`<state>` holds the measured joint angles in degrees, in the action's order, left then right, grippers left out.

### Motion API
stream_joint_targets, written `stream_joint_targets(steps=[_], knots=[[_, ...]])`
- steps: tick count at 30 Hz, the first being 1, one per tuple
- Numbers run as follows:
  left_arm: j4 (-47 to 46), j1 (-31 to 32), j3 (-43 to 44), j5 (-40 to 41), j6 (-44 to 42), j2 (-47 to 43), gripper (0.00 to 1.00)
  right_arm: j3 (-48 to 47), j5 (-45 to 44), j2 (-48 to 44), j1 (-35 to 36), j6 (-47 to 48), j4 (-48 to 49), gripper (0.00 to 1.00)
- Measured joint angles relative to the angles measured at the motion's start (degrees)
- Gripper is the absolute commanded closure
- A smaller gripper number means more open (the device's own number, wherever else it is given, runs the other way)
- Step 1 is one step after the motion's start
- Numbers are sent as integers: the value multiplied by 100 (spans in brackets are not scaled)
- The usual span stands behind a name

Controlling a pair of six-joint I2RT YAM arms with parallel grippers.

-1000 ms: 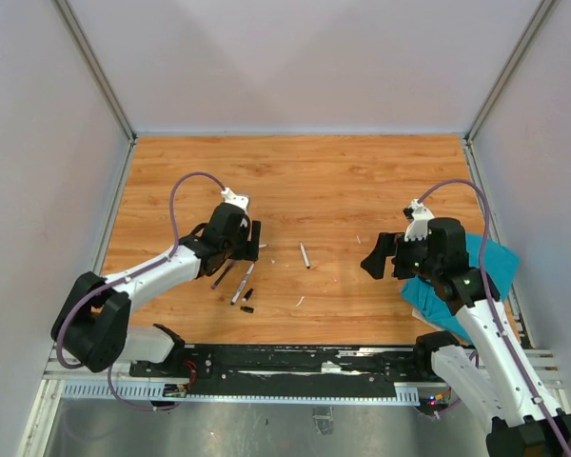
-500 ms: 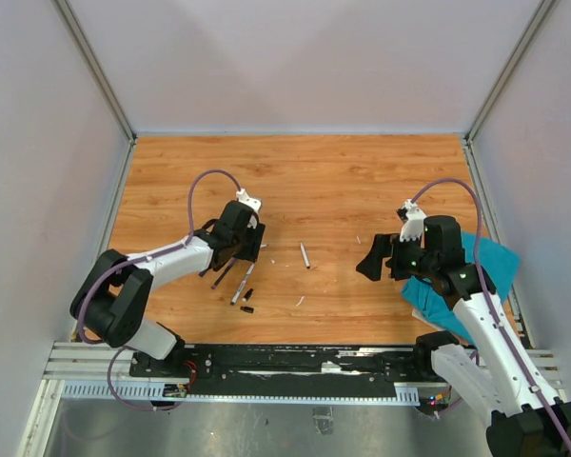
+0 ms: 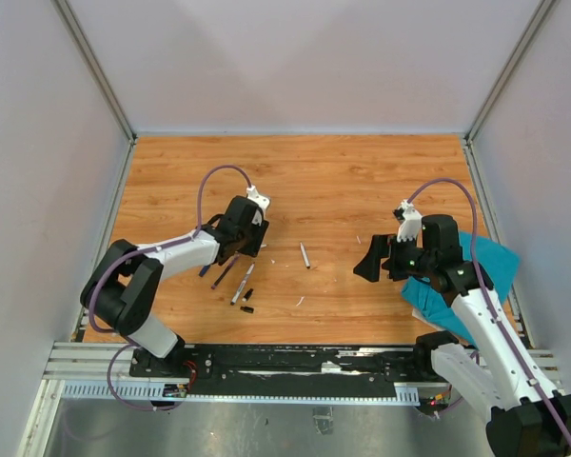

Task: Insert the pens into the pen caps
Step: Pick up the pen from the center of the board.

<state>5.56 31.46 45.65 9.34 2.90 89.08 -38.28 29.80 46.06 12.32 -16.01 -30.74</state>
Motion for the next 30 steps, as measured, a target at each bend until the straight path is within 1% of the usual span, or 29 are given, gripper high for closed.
stream_joint_targets(steps=[14,26,30], knots=[[4,0,111,-133,-315,356,58,2,153,173,0,39,0,2],[-9,-2,286,-382,-479,555,73,2,203,254,0,85,0,2],[-83,-2,334,-516,-546,627,76,2,216,295,0,90,0,2]])
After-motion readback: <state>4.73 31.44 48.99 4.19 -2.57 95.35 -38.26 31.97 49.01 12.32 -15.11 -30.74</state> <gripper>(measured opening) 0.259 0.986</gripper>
